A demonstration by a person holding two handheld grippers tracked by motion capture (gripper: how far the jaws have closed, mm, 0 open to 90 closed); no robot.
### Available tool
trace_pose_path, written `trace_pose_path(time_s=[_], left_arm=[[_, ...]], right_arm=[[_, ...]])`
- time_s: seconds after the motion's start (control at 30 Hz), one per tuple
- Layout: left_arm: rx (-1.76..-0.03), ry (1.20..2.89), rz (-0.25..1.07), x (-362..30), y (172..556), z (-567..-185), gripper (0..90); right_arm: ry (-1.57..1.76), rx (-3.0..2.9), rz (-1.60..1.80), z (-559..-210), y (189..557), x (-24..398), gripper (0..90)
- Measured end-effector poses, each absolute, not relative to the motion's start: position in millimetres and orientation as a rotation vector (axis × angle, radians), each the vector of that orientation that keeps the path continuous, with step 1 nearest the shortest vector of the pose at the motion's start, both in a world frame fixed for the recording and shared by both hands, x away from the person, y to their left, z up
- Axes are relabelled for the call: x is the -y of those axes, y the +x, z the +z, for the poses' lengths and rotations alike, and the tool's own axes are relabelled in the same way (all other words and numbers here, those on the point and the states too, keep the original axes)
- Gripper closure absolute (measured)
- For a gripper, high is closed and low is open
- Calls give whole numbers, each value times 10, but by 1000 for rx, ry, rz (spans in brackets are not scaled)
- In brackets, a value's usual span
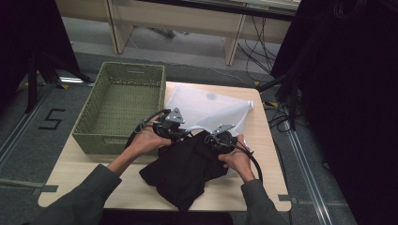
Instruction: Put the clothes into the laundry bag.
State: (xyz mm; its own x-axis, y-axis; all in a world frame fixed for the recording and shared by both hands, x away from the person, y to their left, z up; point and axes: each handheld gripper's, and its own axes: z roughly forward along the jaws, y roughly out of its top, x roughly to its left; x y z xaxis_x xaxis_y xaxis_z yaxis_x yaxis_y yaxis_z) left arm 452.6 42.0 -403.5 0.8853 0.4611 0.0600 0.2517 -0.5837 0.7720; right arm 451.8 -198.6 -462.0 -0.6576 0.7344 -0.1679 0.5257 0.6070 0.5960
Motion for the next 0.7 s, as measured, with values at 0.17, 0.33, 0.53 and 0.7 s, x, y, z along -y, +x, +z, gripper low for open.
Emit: trace_pose_path(time_s=[0.17, 0.33, 0.53, 0.7], left_arm=[[-504, 2209, 332, -457, 4521, -4037, 869], [-509, 2192, 325, -511, 4520, -4021, 869], [-516, 2184, 311, -492, 4551, -4036, 868], [-527, 2183, 300, -495, 4554, -4040, 867]], right_arm=[[1024, -2389, 809, -4430, 4439, 1963, 602], [956, -2360, 969, -4068, 4190, 1917, 481], [841, -2445, 1162, -3953, 3877, 1598, 419], [723, -2575, 1142, -4214, 3638, 1178, 374]])
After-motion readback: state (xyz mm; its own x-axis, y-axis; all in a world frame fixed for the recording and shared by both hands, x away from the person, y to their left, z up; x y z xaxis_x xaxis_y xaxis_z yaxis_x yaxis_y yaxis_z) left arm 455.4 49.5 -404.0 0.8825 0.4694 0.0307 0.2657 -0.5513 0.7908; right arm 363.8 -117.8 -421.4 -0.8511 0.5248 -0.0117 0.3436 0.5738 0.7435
